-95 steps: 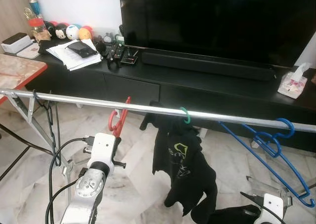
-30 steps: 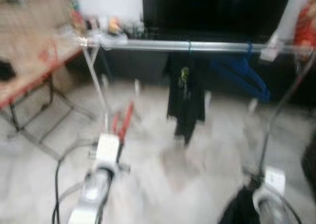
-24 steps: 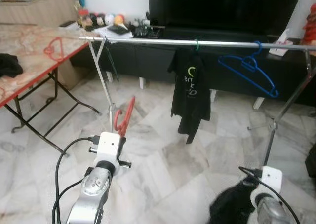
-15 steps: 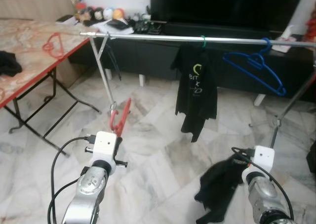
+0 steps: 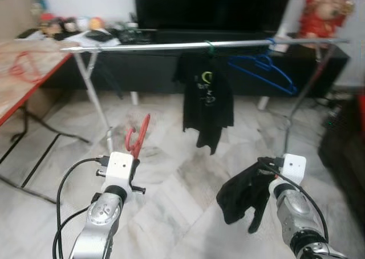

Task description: Hang hanger

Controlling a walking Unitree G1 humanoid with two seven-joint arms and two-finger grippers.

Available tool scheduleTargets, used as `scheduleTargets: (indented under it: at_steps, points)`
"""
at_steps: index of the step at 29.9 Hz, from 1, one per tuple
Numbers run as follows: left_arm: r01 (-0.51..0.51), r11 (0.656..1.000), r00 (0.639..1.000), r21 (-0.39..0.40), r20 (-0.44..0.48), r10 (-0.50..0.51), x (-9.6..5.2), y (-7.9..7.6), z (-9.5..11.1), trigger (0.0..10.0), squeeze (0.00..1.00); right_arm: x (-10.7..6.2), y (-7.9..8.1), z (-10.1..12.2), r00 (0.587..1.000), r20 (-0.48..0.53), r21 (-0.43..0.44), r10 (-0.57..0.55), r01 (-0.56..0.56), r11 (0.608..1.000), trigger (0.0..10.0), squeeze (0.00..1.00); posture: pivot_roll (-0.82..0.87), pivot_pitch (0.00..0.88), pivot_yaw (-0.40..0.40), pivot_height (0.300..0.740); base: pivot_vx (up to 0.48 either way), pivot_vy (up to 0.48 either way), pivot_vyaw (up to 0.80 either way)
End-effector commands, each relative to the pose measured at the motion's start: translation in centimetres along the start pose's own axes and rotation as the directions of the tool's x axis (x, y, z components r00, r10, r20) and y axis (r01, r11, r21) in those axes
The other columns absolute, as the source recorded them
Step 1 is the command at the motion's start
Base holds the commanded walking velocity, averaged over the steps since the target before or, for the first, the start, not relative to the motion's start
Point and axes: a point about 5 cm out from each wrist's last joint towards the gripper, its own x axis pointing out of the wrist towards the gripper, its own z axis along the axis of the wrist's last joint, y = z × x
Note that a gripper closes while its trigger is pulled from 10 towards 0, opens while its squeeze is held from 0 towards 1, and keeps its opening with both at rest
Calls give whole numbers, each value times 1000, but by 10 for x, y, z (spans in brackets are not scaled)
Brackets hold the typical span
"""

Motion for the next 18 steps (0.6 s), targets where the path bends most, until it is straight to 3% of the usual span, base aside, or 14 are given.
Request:
scheduleTargets:
  at_steps: [1, 10, 18]
  points:
    - [20, 1000, 999, 7, 25, -20, 0, -4, 7, 10000, 0, 4, 3, 14, 998, 57, -8, 16, -15, 1000, 10000, 0, 38, 0, 5, 740, 0, 0, -788]
    - [62, 998, 998, 5, 28, -63, 1, -9, 8, 10000, 0, 5, 12, 17, 996, 72, -9, 52, -51, 999, 10000, 0, 18, 0, 14, 740, 0, 0, -787]
    - [123, 992, 992, 35, -4, -123, 2, -16, 5, 10000, 0, 6, 26, 19, 988, 64, -58, 143, -139, 989, 10000, 0, 21, 0, 10, 740, 0, 0, 0]
